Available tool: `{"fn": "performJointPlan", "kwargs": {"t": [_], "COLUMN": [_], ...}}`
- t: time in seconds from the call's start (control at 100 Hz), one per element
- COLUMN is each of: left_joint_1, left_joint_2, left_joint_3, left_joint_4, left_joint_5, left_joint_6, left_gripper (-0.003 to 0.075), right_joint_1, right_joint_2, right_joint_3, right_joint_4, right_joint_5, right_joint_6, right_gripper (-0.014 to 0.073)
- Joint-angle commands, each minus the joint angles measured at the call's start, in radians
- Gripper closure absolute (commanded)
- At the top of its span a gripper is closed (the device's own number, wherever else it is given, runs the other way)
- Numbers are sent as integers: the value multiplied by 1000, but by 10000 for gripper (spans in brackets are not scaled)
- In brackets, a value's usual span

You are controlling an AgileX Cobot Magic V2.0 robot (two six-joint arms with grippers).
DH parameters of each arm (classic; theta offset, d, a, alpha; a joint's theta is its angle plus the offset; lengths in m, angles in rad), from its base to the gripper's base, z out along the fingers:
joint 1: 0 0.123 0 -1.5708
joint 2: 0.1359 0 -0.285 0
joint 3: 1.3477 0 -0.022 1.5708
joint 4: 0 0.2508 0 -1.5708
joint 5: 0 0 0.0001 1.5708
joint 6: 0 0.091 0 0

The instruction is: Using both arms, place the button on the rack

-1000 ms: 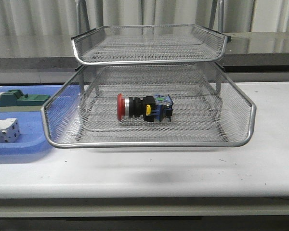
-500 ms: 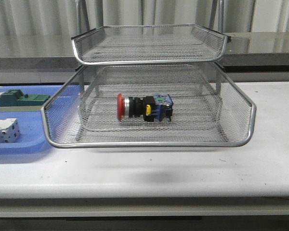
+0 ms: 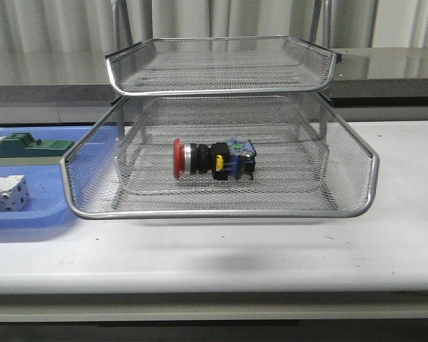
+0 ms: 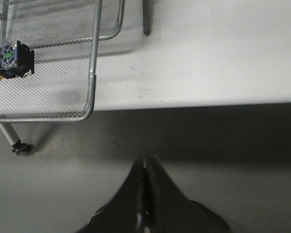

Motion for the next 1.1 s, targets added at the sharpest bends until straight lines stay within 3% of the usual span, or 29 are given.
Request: {"fn": "performJointPlan", "kwargs": {"t": [0.0, 0.32, 0.8, 1.09], "left_joint_1": [4, 4, 4, 4], "left_joint_2": [6, 6, 6, 6], "left_joint_3": [-27, -27, -27, -27], "left_joint_4": [-11, -11, -11, -11], "left_joint_5": [-80, -80, -80, -80], "left_joint_6": [-9, -9, -9, -9], "left_gripper": [741, 741, 741, 741], "right_joint_1": [11, 197, 512, 641], "right_joint_2": [68, 260, 520, 649], "right_joint_3": [-26, 25, 28, 28], "right_joint_4": [59, 82, 111, 114], "right_joint_5": [-43, -151, -421, -623], "right_joint_6": [-29, -51, -50, -50], "right_gripper": [660, 660, 657, 657]}}
